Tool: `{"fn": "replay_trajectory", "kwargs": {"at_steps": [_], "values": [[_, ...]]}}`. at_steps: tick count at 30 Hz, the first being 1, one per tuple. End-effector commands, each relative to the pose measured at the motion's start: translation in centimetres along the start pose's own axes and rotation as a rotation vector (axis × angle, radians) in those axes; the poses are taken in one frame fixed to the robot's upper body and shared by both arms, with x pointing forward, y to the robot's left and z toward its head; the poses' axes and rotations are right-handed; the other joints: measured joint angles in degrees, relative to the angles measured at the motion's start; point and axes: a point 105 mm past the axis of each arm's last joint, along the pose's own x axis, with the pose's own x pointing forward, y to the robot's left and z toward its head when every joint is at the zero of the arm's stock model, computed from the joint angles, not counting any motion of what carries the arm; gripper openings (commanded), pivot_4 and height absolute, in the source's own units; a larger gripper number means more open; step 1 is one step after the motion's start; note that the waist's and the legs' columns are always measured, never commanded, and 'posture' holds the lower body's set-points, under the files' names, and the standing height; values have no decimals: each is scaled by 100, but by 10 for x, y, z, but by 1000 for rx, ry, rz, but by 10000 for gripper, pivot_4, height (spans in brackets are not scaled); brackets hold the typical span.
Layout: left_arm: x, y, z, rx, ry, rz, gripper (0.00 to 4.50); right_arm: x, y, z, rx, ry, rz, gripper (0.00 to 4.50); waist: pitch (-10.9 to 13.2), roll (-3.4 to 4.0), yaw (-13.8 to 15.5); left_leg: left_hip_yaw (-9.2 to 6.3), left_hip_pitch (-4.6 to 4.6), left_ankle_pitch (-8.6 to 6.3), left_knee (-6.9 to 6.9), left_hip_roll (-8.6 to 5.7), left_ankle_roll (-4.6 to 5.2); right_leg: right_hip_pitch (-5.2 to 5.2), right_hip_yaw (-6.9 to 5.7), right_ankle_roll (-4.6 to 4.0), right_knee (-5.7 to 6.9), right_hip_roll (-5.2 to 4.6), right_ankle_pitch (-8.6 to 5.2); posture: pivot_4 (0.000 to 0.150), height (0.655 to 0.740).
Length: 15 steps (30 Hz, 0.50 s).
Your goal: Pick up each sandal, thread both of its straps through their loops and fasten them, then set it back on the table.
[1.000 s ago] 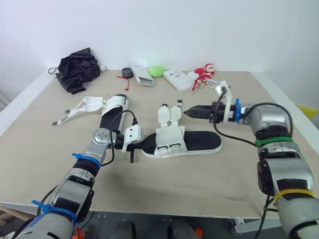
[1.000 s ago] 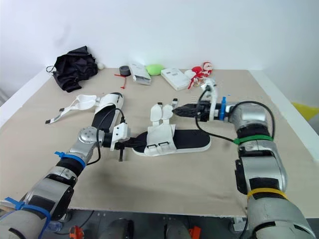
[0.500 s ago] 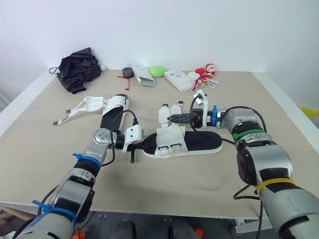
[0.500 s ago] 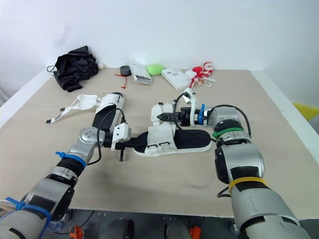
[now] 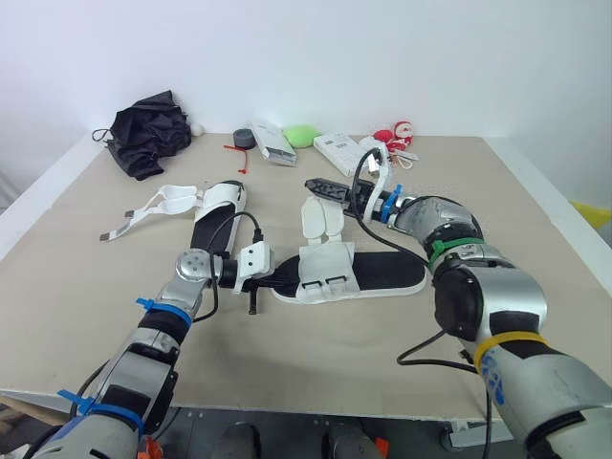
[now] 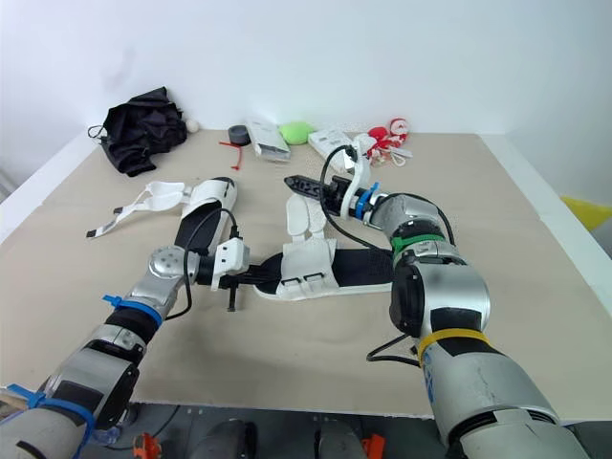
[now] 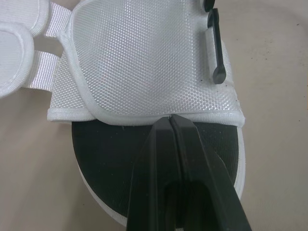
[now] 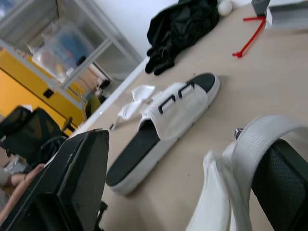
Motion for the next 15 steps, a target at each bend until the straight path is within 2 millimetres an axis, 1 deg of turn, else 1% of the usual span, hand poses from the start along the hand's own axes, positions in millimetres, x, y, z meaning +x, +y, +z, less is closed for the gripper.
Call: {"fn": "replay_trajectory", "kwargs": {"at_steps": [1,3,7,8,9,10,12,14,15], "values": [[-2,-67,-74,-254,248,-183,0,4,13,21,-37,-58,43,44805,0,0,-13,1,0,0,0,0,0,0,0,0,0,0,0,1500,7400],[-2,-67,-74,-255,247,-182,0,4,14,20,-47,-56,55,44805,0,0,-26,-1,0,0,0,0,0,-1,0,-1,0,0,-1,1500,7400],[-1,-68,-74,-256,245,-181,0,2,9,18,-47,-72,37,34393,0,0,-43,-4,0,0,0,-1,0,-1,-1,-1,0,-1,-3,1500,7400],[-1,-68,-74,-256,244,-182,0,1,10,18,-48,-71,57,30084,0,0,-45,-4,0,0,0,-1,0,-1,-1,-1,0,-2,-3,1500,7400],[-1,-68,-74,-256,243,-182,0,0,12,17,-48,-68,73,26797,0,0,-46,-5,0,0,0,-2,0,-1,-1,-1,0,-2,-3,1500,7400],[0,-68,-74,-256,243,-183,0,-1,13,16,-52,-60,91,21890,0,0,-48,-6,0,0,0,-2,0,-1,-2,-1,0,-2,-3,1500,7400],[0,-68,-73,-256,243,-184,0,-3,17,16,-73,-51,137,15934,0,0,-49,-6,0,0,0,-3,0,-2,-2,0,0,-3,-4,1500,7400],[1,-68,-73,-257,242,-186,0,-5,20,13,-104,-30,172,5647,0,0,-49,-8,0,0,0,-3,0,-1,-3,0,0,-3,-5,1500,7400],[2,-68,-73,-258,243,-186,0,-5,19,11,-124,-15,170,4080,0,0,-49,-8,0,-1,0,-3,0,-2,-3,0,0,-3,-5,1500,7400]]}}
